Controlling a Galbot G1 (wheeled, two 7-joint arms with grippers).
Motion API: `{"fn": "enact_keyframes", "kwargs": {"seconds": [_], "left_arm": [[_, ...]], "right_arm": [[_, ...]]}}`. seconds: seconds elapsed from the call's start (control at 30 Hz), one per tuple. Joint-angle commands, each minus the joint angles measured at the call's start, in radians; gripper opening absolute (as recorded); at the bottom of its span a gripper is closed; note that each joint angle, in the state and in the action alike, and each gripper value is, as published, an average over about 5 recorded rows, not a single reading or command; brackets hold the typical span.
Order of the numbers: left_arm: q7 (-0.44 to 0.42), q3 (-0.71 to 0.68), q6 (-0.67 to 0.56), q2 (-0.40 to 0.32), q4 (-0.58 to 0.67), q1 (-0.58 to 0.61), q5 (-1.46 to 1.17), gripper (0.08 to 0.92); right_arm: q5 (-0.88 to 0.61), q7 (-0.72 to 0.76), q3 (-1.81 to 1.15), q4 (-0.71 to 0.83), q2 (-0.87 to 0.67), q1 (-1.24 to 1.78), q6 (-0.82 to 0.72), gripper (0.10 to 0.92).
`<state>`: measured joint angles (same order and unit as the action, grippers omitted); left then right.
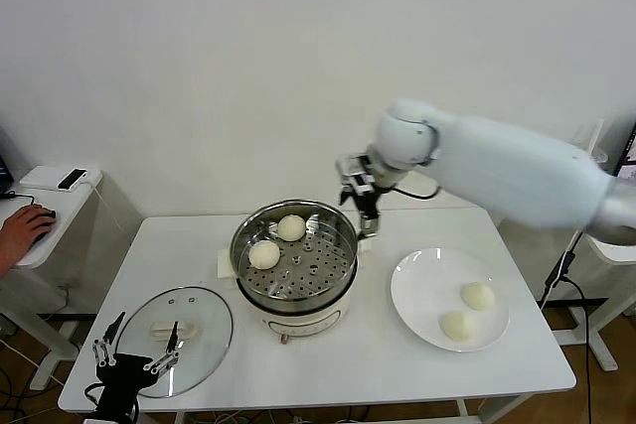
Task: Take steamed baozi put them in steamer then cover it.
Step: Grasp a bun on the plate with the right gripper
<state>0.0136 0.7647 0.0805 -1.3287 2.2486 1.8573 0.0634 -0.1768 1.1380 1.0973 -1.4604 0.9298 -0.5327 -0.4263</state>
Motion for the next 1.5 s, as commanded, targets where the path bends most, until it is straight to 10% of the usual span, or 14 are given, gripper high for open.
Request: {"fn": "enact_keyframes", "kwargs": {"seconds": [0.03, 1.5], "left_arm": [[0.001, -0.005, 0.0, 0.003, -0.004, 0.0, 0.001, 0.823], [0.006, 0.038, 0.044, 0.005, -0.047, -0.006, -0.029, 0.823]], "right_arm": [[0.197, 0.066, -0.08, -0.122, -0.381, 0.147, 0.1, 0.823], [0.435, 0.002, -0.488, -0.022, -0.367, 0.813, 0.134, 0.823]]}}
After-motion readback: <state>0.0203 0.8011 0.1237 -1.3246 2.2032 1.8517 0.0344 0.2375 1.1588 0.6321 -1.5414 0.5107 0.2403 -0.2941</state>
